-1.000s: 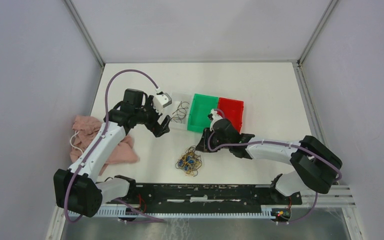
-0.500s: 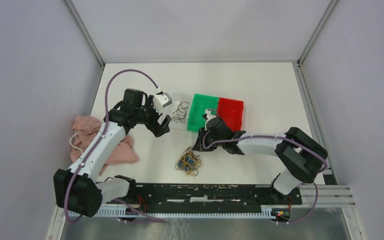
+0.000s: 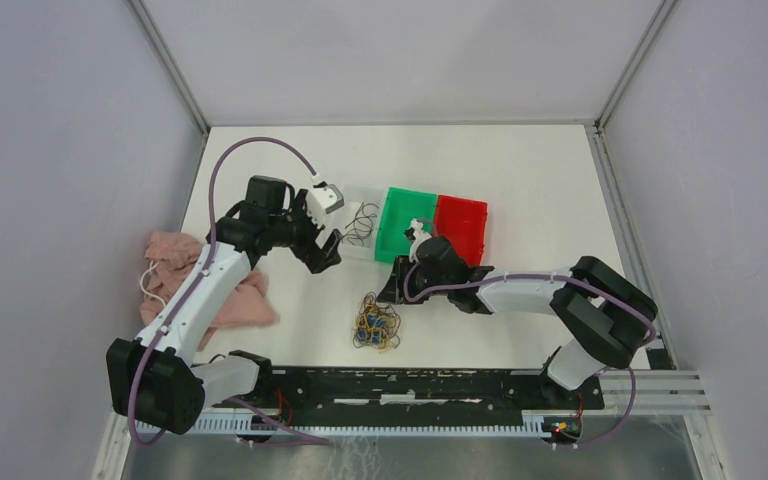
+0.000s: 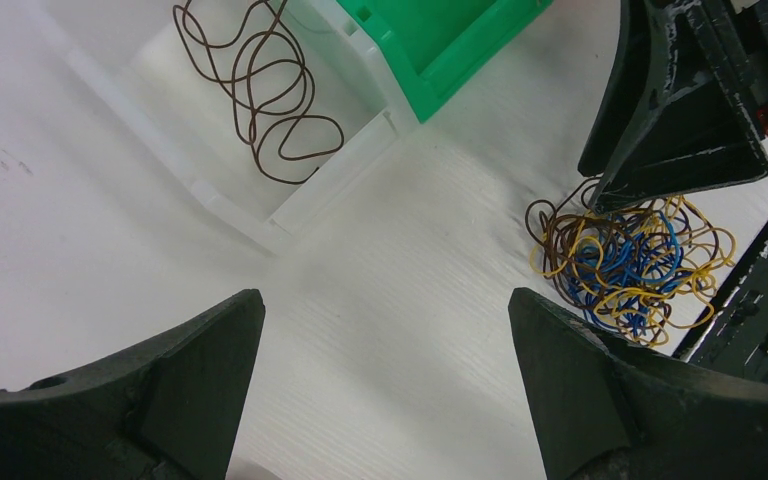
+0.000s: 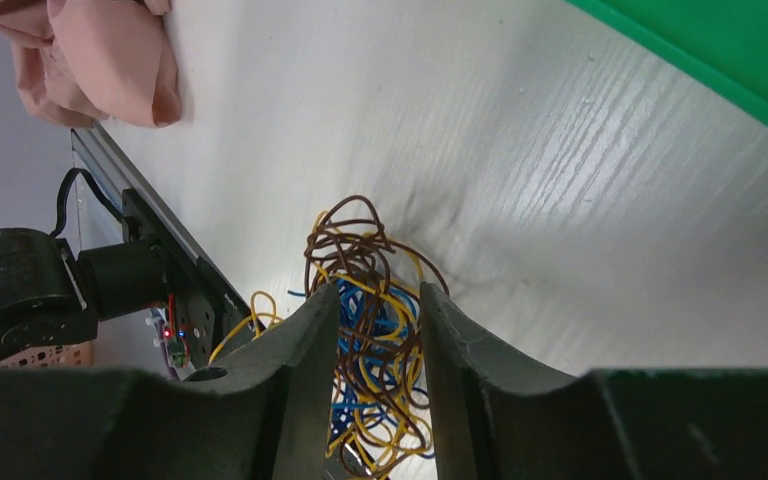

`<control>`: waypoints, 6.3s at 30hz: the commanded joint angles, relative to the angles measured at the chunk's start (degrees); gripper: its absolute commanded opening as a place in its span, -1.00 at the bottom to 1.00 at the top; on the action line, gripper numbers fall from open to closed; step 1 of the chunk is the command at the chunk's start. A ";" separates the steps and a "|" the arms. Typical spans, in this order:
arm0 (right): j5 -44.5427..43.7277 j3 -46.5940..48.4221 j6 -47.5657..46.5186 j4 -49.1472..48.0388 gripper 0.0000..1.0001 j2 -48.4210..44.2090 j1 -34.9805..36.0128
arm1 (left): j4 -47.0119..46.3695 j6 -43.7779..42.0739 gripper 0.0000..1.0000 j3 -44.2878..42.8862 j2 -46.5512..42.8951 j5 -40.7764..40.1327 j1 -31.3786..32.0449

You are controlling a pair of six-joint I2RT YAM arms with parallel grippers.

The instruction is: Untangle the cables

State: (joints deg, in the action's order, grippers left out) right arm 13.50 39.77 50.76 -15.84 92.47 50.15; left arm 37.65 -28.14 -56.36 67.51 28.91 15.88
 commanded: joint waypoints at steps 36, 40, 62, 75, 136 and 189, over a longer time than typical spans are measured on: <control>-0.31 13.52 -7.16 8.38 -0.99 -8.67 4.16 | 7.28 -3.85 0.86 1.28 -6.28 19.06 0.94; 0.60 14.48 -6.48 7.76 -0.94 -8.95 4.72 | 9.53 -5.14 0.64 1.09 -6.48 23.28 1.31; 3.64 14.74 -4.50 3.57 -0.88 -8.27 5.33 | 4.17 -1.02 -0.80 5.82 -5.77 25.15 2.74; 0.92 10.75 -7.37 8.44 -0.80 -13.84 4.62 | 4.60 -9.18 -0.94 6.27 -7.33 11.50 2.75; 10.78 21.35 -0.90 4.42 -0.88 -12.36 5.32 | -8.83 3.11 0.19 4.74 -15.61 19.16 2.93; -3.65 21.15 -2.11 3.28 0.60 -9.08 5.40 | -13.97 12.95 -0.94 -3.68 -20.06 32.15 3.17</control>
State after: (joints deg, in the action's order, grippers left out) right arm 11.88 57.65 47.79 -8.23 82.13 55.20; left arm 28.32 -20.08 -57.52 48.01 58.22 18.76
